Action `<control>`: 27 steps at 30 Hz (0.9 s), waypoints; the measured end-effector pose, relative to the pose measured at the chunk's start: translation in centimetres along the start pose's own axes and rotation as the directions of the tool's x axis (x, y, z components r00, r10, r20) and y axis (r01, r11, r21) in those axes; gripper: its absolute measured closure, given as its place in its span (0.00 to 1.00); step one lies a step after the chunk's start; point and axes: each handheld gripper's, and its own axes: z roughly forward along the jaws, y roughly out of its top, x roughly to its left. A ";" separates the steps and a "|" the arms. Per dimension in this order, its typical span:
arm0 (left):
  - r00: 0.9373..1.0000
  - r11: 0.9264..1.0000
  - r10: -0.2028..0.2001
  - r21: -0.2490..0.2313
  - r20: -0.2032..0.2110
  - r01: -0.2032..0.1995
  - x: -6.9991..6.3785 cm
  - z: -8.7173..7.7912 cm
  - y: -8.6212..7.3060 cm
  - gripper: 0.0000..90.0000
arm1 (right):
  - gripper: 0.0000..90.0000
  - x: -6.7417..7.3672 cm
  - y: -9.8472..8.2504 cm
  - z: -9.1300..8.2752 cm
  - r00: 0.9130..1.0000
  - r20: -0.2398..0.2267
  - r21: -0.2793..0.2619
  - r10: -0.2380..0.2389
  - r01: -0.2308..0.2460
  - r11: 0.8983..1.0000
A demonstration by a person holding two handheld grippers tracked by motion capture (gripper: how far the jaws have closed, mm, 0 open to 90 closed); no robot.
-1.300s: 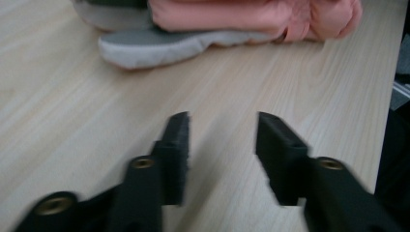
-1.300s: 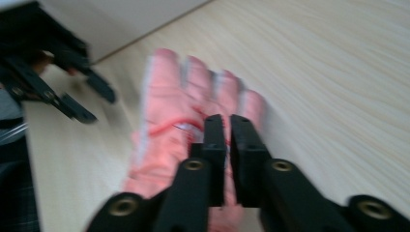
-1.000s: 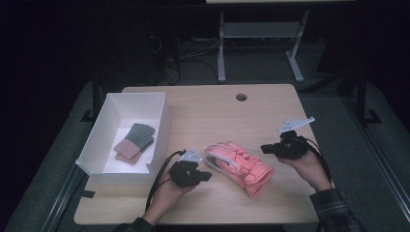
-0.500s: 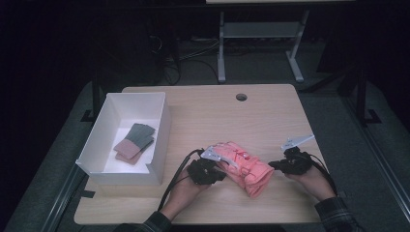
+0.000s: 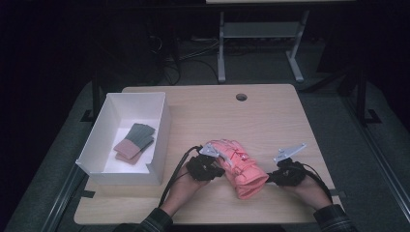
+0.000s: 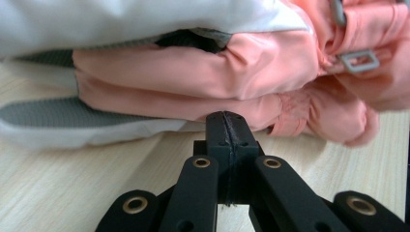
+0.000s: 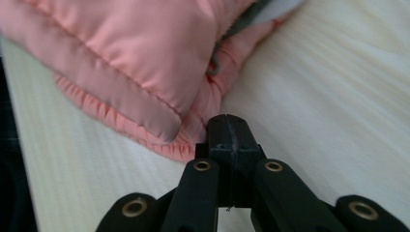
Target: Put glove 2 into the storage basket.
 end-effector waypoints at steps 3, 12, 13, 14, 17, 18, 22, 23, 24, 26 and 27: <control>1.000 1.000 -0.010 -0.008 0.002 0.010 0.3 -0.2 -0.1 1.00 | 1.00 0.7 0.2 0.5 1.000 -0.022 0.002 -0.018 0.018 1.000; 1.000 1.000 -0.003 0.002 -0.007 0.003 1.3 -0.8 -0.3 1.00 | 1.00 3.0 0.9 2.0 0.993 -0.088 0.001 -0.074 0.074 0.997; 1.000 1.000 -0.005 -0.001 -0.008 0.005 1.3 -0.9 -0.4 1.00 | 1.00 3.3 1.0 2.2 0.993 -0.089 0.002 -0.082 0.082 0.997; 1.000 1.000 0.014 0.007 -0.008 -0.014 1.6 -1.0 -0.4 1.00 | 1.00 3.5 1.1 2.3 0.991 -0.093 0.000 -0.091 0.092 0.996; 1.000 1.000 0.011 0.008 0.000 -0.011 1.7 -1.2 -0.4 1.00 | 1.00 4.4 1.4 2.9 0.988 -0.117 0.000 -0.098 0.099 0.995; 1.000 1.000 0.006 0.000 0.005 -0.006 1.7 -1.1 -0.4 1.00 | 1.00 4.6 1.5 3.1 0.987 -0.121 0.001 -0.108 0.109 0.994; 1.000 1.000 0.013 0.004 0.014 -0.013 1.9 -1.2 -0.4 1.00 | 1.00 5.4 1.7 3.8 0.983 -0.130 -0.001 -0.131 0.132 0.991; 1.000 1.000 0.014 0.006 0.015 -0.014 1.9 -1.2 -0.4 1.00 | 1.00 5.7 1.8 3.9 0.981 -0.138 -0.007 -0.134 0.134 0.991; 1.000 1.000 0.015 0.005 0.015 -0.015 1.8 -1.2 -0.4 1.00 | 1.00 5.9 1.8 4.0 0.980 -0.147 -0.012 -0.133 0.132 0.991; 1.000 1.000 0.015 0.005 0.016 -0.015 1.8 -1.2 -0.5 1.00 | 1.00 6.3 2.0 4.2 0.978 -0.149 -0.012 -0.148 0.147 0.989; 1.000 1.000 0.017 0.004 0.015 -0.017 1.9 -1.3 -0.5 1.00 | 1.00 6.6 2.1 4.4 0.976 -0.151 -0.010 -0.157 0.157 0.988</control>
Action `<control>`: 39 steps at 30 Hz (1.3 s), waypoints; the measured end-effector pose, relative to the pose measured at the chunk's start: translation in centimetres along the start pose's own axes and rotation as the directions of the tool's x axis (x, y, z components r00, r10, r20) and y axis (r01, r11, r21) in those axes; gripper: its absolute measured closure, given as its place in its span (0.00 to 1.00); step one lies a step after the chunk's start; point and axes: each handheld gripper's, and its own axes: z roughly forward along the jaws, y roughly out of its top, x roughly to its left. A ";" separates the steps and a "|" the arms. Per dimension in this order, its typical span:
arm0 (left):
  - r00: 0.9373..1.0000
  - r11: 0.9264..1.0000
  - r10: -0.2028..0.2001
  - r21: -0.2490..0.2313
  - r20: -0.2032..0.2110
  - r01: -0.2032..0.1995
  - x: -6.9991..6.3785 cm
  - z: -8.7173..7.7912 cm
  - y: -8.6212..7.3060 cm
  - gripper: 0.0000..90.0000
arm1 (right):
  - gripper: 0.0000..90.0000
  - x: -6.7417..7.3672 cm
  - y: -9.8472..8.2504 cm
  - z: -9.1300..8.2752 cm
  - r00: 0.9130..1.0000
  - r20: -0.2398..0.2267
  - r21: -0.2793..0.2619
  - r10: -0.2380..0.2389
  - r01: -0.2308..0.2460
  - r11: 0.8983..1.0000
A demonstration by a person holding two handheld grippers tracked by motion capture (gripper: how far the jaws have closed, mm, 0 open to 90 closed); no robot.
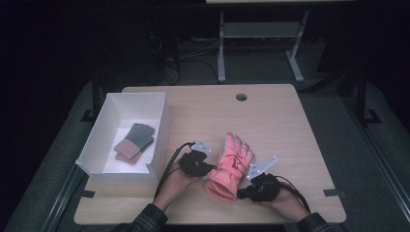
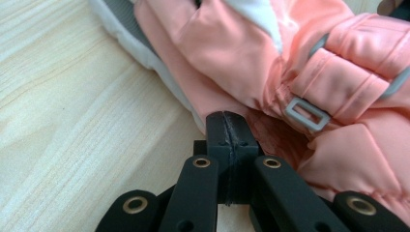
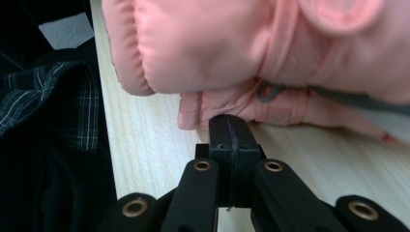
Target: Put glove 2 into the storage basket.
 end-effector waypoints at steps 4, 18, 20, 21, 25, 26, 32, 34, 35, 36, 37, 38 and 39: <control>1.000 1.000 -0.014 -0.003 0.002 0.014 0.2 -0.2 -0.1 1.00 | 1.00 0.6 0.5 0.7 1.000 -0.015 -0.002 -0.020 0.020 1.000; 0.999 0.999 -0.042 0.019 -0.028 0.042 0.9 -1.0 -0.8 1.00 | 1.00 -0.5 -0.6 -4.2 0.993 0.098 -0.139 0.062 -0.048 0.989; 0.999 0.999 -0.043 0.023 -0.028 0.043 1.0 -1.2 -1.0 1.00 | 1.00 -0.6 -0.4 -5.1 0.987 0.136 -0.176 0.081 -0.057 0.983; 0.998 0.999 -0.051 0.016 -0.028 0.051 1.0 -1.3 -1.1 1.00 | 1.00 -0.8 -0.2 -5.4 0.985 0.146 -0.192 0.090 -0.061 0.979; 0.998 0.999 -0.046 0.024 -0.034 0.047 1.1 -1.5 -1.2 1.00 | 1.00 -1.3 0.9 -5.7 0.975 0.197 -0.230 0.105 -0.058 0.971; 0.998 0.999 -0.047 0.027 -0.039 0.048 1.1 -1.6 -1.2 1.00 | 1.00 -1.5 1.3 -5.6 0.974 0.198 -0.230 0.107 -0.060 0.971; 0.997 0.998 -0.062 0.023 -0.050 0.063 1.1 -1.6 -1.3 1.00 | 1.00 -2.1 2.5 -4.4 0.969 0.230 -0.224 0.088 -0.036 0.974; 0.997 0.998 -0.064 0.023 -0.051 0.066 1.1 -1.7 -1.4 0.99 | 1.00 -2.3 2.6 -3.7 0.967 0.243 -0.202 0.077 -0.027 0.979; 0.996 0.997 -0.067 0.022 -0.051 0.068 1.1 -1.7 -1.4 1.00 | 1.00 -2.4 2.6 -3.3 0.967 0.240 -0.194 0.088 -0.042 0.980; 0.997 0.998 -0.065 0.025 -0.051 0.066 1.2 -1.7 -1.4 0.99 | 1.00 -2.5 2.6 -3.1 0.966 0.244 -0.190 0.085 -0.039 0.981; 0.996 0.997 -0.068 0.024 -0.052 0.070 1.2 -1.7 -1.3 0.99 | 1.00 -2.5 2.6 -2.7 0.965 0.245 -0.182 0.089 -0.045 0.982; 0.996 0.997 -0.066 0.026 -0.052 0.068 1.2 -1.7 -1.3 0.99 | 1.00 -2.6 2.6 -2.4 0.965 0.248 -0.169 0.086 -0.044 0.985; 0.997 0.997 -0.064 0.027 -0.053 0.066 1.2 -1.7 -1.3 0.99 | 1.00 -2.7 2.6 -2.0 0.964 0.251 -0.162 0.086 -0.046 0.986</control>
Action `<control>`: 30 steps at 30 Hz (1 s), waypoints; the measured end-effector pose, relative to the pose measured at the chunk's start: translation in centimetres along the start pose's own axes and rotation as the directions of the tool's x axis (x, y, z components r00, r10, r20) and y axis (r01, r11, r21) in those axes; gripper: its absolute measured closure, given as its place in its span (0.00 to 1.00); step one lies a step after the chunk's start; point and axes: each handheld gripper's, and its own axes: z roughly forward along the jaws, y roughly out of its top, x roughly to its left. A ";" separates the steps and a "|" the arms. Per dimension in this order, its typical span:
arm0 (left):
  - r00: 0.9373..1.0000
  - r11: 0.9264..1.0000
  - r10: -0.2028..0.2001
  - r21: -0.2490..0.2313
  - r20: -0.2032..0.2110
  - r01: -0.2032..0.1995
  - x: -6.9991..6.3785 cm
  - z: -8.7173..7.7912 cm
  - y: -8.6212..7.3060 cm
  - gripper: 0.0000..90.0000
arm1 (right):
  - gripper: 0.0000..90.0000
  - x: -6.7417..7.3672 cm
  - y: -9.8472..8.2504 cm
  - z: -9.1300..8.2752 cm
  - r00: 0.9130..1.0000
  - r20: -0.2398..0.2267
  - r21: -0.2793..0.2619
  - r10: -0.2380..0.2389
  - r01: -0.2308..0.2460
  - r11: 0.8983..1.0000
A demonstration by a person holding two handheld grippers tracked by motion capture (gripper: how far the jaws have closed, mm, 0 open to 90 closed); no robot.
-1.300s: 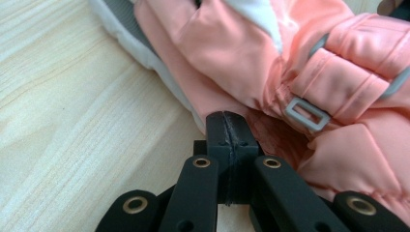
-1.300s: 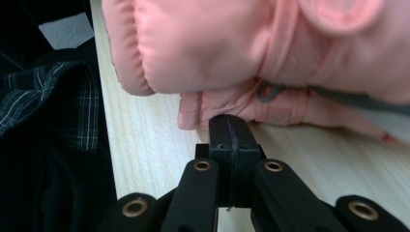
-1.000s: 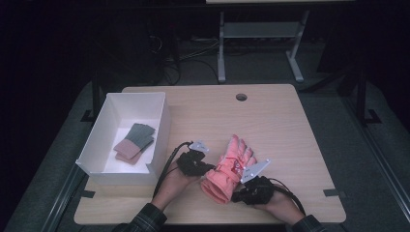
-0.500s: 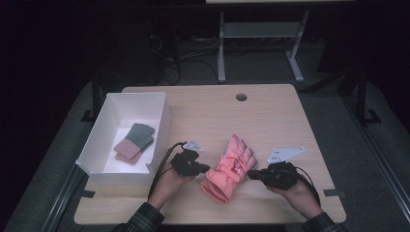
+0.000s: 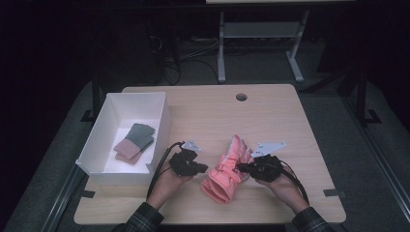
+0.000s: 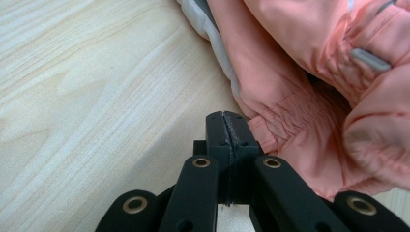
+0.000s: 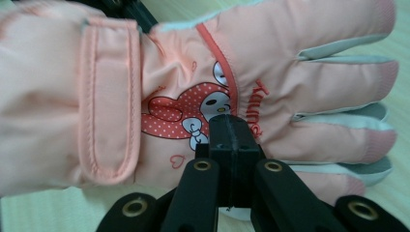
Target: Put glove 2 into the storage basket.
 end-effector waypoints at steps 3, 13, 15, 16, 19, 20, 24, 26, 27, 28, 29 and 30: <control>1.000 1.000 -0.006 -0.004 -0.005 0.006 -0.1 0.0 0.0 0.99 | 1.00 0.2 -0.1 0.9 1.000 0.022 0.038 -0.011 0.010 0.999; 1.000 0.999 -0.005 -0.050 -0.025 0.004 -0.3 -1.3 1.2 0.90 | 1.00 0.3 -0.6 1.9 0.999 0.033 0.061 0.018 -0.020 0.998; 1.000 0.997 -0.015 -0.070 -0.021 0.014 -0.5 -1.7 1.8 0.83 | 1.00 0.2 -0.6 1.9 0.999 0.031 0.061 0.028 -0.030 0.998; 1.000 0.997 -0.010 -0.074 -0.019 0.008 -0.5 -1.9 2.1 0.80 | 1.00 0.2 -0.6 2.0 0.999 0.028 0.063 0.031 -0.033 0.997; 1.000 0.993 0.002 -0.118 -0.001 -0.002 -0.7 -2.4 3.2 0.64 | 1.00 0.2 -0.5 2.0 0.999 0.029 0.067 0.037 -0.039 0.997; 1.000 0.993 0.014 -0.121 0.002 -0.013 -0.8 -2.5 3.5 0.57 | 1.00 0.2 -0.5 2.0 0.999 0.029 0.067 0.035 -0.037 0.997; 0.999 0.993 0.033 -0.117 0.030 -0.029 -1.3 -2.1 4.7 0.38 | 1.00 0.1 -0.4 2.0 0.999 0.022 0.072 0.037 -0.039 0.997; 0.998 0.994 0.038 -0.109 0.044 -0.033 -1.5 -1.5 5.4 0.32 | 1.00 0.1 -0.4 2.0 0.999 0.021 0.073 0.039 -0.040 0.996; 0.998 0.995 0.046 -0.096 0.052 -0.041 -1.5 -1.2 5.7 0.29 | 1.00 0.1 -0.4 2.0 0.999 0.021 0.073 0.038 -0.039 0.997; 0.997 0.994 0.048 -0.099 0.059 -0.042 -1.6 -0.9 6.0 0.28 | 1.00 0.1 -0.5 2.0 0.999 0.021 0.072 0.037 -0.038 0.997; 0.997 0.994 0.047 -0.103 0.063 -0.040 -1.8 -0.5 6.3 0.27 | 1.00 0.1 -0.5 2.0 0.999 0.022 0.071 0.037 -0.038 0.997; 0.997 0.994 0.051 -0.099 0.064 -0.044 -1.9 -0.2 6.5 0.26 | 1.00 0.1 -0.5 2.0 0.999 0.023 0.068 0.036 -0.038 0.997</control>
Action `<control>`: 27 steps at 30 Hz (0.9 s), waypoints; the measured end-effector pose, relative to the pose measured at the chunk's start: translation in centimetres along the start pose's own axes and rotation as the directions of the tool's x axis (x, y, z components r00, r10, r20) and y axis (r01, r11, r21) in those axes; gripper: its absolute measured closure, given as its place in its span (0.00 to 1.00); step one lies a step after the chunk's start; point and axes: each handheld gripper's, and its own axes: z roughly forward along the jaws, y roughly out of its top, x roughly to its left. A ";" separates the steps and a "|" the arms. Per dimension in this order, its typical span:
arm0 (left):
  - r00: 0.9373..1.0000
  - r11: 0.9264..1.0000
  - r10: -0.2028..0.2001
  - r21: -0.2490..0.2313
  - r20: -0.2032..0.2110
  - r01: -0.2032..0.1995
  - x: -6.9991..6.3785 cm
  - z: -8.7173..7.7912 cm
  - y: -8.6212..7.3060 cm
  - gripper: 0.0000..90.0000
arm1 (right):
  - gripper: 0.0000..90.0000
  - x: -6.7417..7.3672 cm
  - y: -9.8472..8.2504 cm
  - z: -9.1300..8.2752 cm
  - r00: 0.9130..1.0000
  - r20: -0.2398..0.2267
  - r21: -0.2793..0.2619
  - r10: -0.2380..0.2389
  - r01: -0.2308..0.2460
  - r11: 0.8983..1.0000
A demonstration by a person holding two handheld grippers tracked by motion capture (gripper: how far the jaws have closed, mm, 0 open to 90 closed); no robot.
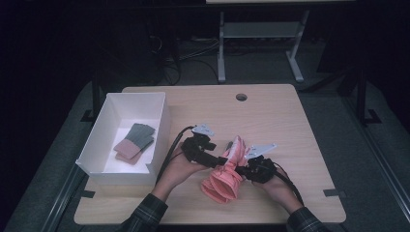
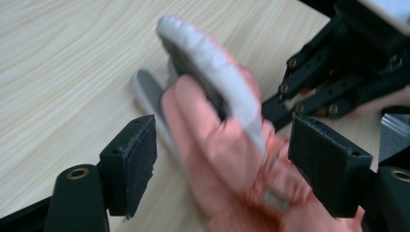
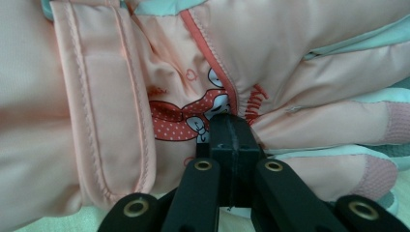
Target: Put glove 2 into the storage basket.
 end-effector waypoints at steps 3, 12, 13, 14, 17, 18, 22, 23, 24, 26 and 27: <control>1.000 1.000 0.002 0.026 0.008 -0.002 -0.2 1.0 0.3 0.22 | 1.00 0.0 0.0 0.0 1.000 -0.001 0.000 0.002 -0.002 1.000; 0.999 0.995 -0.035 0.095 0.016 0.033 0.8 3.3 -0.5 0.20 | 1.00 0.0 0.0 0.0 1.000 -0.006 0.000 -0.001 0.001 1.000; 0.999 0.994 -0.032 0.102 0.014 0.031 0.9 3.5 -0.6 0.20 | 1.00 0.0 0.0 0.0 1.000 -0.006 -0.001 -0.002 0.002 1.000; 0.999 0.994 -0.037 0.105 0.016 0.035 1.0 3.6 -0.8 0.19 | 1.00 -0.1 0.0 0.0 1.000 -0.006 0.001 -0.002 0.002 1.000; 0.998 0.991 -0.056 0.120 0.028 0.052 1.2 4.0 -1.0 0.17 | 1.00 -0.1 0.0 0.0 1.000 -0.008 0.003 -0.001 0.001 1.000; 0.998 0.990 -0.059 0.127 0.038 0.054 1.4 4.2 -1.2 0.17 | 1.00 -0.1 0.0 0.1 1.000 -0.010 0.003 0.001 -0.001 1.000; 0.988 0.982 -0.125 0.154 0.088 0.110 2.2 5.0 -1.9 0.14 | 1.00 -0.2 -0.1 0.1 1.000 -0.012 0.007 -0.006 0.006 1.000; 0.986 0.980 -0.133 0.160 0.097 0.116 2.3 5.1 -2.0 0.14 | 1.00 -0.2 -0.1 0.1 1.000 -0.013 0.007 -0.006 0.006 1.000; 0.985 0.978 -0.140 0.169 0.105 0.121 2.4 5.2 -2.0 0.14 | 1.00 -0.2 -0.1 0.1 1.000 -0.012 0.008 -0.007 0.007 1.000; 0.979 0.973 -0.162 0.187 0.126 0.137 2.5 5.6 -2.2 0.14 | 1.00 -0.1 -0.1 0.2 1.000 -0.013 0.012 -0.002 0.002 1.000; 0.976 0.970 -0.173 0.194 0.134 0.145 2.6 5.8 -2.3 0.14 | 1.00 -0.1 -0.1 0.2 1.000 -0.014 0.013 -0.004 0.004 1.000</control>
